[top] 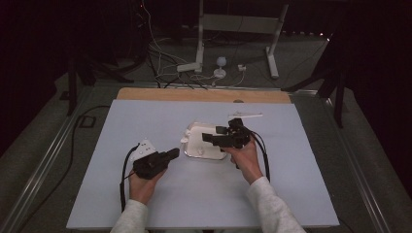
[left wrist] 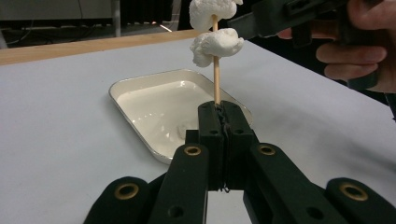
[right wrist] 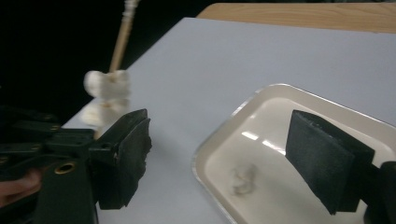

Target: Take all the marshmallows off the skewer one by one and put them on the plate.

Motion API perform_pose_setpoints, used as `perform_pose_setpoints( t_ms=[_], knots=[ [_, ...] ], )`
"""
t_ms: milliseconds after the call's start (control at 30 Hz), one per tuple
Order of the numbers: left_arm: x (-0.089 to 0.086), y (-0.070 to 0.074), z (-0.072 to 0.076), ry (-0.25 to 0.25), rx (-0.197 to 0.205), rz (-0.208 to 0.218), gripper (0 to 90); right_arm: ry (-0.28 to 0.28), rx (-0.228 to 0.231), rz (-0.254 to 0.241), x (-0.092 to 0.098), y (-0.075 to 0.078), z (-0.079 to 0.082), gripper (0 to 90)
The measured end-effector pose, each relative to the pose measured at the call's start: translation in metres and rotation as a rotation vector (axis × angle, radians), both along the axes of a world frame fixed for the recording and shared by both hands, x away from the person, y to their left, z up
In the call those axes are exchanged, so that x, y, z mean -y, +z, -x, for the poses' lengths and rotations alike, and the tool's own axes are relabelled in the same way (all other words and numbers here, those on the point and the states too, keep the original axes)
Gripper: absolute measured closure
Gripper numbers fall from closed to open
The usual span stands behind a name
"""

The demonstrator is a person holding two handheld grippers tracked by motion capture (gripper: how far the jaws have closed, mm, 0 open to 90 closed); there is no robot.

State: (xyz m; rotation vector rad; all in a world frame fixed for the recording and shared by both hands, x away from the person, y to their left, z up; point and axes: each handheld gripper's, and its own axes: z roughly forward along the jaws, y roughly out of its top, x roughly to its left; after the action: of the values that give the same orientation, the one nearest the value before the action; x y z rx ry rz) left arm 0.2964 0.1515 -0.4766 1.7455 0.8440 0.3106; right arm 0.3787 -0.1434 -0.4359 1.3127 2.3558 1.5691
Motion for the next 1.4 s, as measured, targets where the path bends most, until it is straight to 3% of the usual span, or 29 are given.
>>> perform_pose_setpoints(
  t_ms=[500, 700, 900, 1000, 1267, 1400],
  knots=[
    [0.005, 0.000, 0.001, 0.004, 0.012, -0.001, 89.9, 0.090, 0.002, -0.031, -0.029, 0.014, 0.009, 25.4],
    [0.008, 0.000, 0.001, 0.004, 0.013, -0.004, 89.9, 0.121, -0.005, -0.065, -0.036, 0.015, 0.010, 39.3],
    [0.009, 0.000, 0.002, -0.001, 0.017, -0.003, 89.9, 0.149, -0.058, -0.062, -0.046, 0.015, 0.008, 54.6],
    [0.010, 0.000, 0.002, -0.007, 0.019, -0.002, 89.9, 0.154, -0.081, -0.091, -0.048, 0.014, 0.006, 63.1],
    [0.011, 0.000, 0.003, -0.027, 0.030, -0.008, 90.0, 0.171, -0.121, -0.152, -0.047, 0.012, 0.004, 68.9],
    [0.013, 0.001, 0.003, -0.031, 0.039, -0.019, 90.0, 0.156, -0.110, -0.176, -0.044, 0.014, 0.004, 73.7]
  ],
)
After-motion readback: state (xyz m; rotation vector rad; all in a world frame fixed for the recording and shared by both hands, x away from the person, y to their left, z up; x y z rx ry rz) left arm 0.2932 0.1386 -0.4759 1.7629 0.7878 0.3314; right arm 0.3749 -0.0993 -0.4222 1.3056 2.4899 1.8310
